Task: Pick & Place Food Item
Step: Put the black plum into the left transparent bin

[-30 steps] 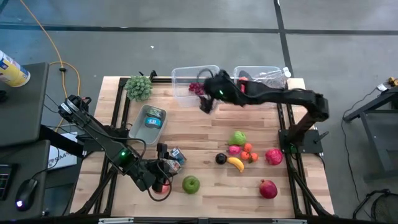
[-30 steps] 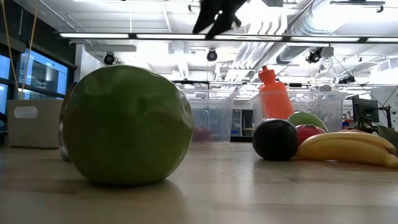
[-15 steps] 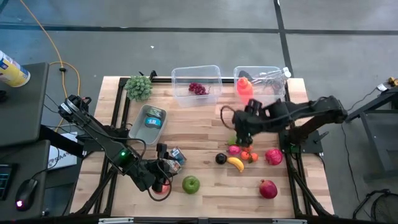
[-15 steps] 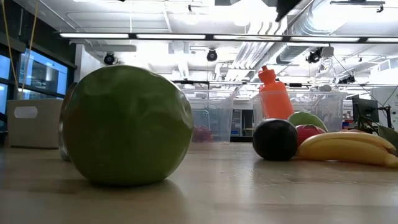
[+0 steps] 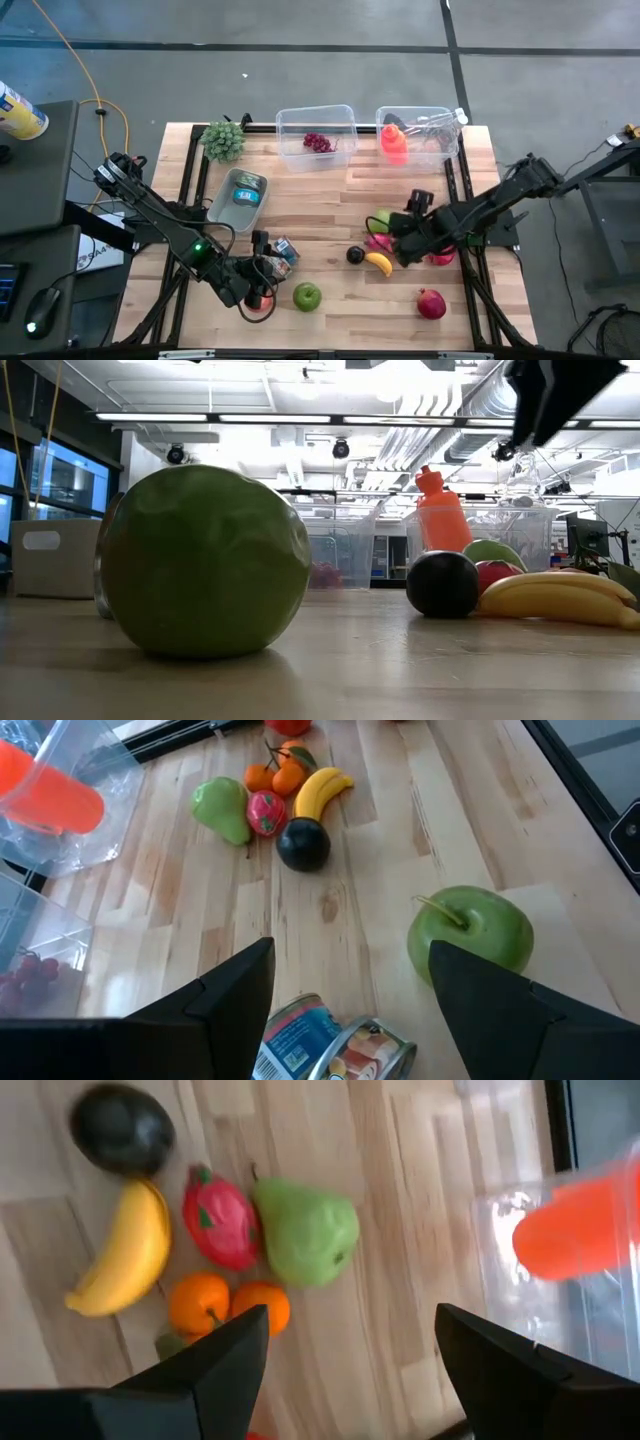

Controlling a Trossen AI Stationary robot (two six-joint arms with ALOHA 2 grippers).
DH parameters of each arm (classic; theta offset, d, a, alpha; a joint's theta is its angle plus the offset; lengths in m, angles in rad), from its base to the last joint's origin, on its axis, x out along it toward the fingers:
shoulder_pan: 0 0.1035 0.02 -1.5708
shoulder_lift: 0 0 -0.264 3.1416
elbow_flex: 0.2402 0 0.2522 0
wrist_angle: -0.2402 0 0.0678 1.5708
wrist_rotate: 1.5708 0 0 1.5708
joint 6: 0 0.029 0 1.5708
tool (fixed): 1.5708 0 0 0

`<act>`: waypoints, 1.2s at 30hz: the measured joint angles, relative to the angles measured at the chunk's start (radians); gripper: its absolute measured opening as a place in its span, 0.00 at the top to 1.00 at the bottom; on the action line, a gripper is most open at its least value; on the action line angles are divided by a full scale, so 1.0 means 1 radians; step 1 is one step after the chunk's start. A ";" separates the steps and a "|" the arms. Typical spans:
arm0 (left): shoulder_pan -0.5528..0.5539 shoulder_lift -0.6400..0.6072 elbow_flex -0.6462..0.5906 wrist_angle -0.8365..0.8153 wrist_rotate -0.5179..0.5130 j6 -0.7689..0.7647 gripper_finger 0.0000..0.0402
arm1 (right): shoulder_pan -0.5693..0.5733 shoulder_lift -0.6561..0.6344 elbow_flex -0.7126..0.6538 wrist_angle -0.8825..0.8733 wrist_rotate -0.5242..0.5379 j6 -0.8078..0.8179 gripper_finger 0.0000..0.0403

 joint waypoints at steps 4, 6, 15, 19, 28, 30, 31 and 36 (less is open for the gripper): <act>0.000 0.000 0.000 0.000 0.001 0.000 0.36 | 0.044 -0.063 -0.062 0.005 0.001 0.081 0.32; 0.006 0.000 0.000 0.000 0.002 -0.001 0.36 | 0.071 -0.104 -0.083 0.027 0.008 0.110 0.32; 0.007 0.000 0.000 0.000 0.002 -0.004 0.36 | 0.203 -0.270 -0.214 0.186 0.213 0.148 0.32; 0.012 0.000 0.000 0.000 0.002 -0.004 0.36 | 0.201 -0.278 -0.237 0.220 0.310 0.234 0.32; 0.032 0.000 0.000 0.001 0.002 -0.020 0.36 | 0.181 -0.202 -0.239 0.319 0.285 0.308 0.26; 0.040 0.001 0.000 0.000 0.003 -0.020 0.36 | 0.181 -0.177 -0.239 0.391 0.290 0.248 0.22; 0.044 0.004 0.000 0.003 0.006 -0.020 0.36 | 0.181 -0.165 -0.239 0.432 0.290 0.209 0.20; 0.054 0.023 0.000 0.015 0.011 -0.023 0.36 | 0.173 -0.113 -0.239 0.646 0.287 0.022 0.04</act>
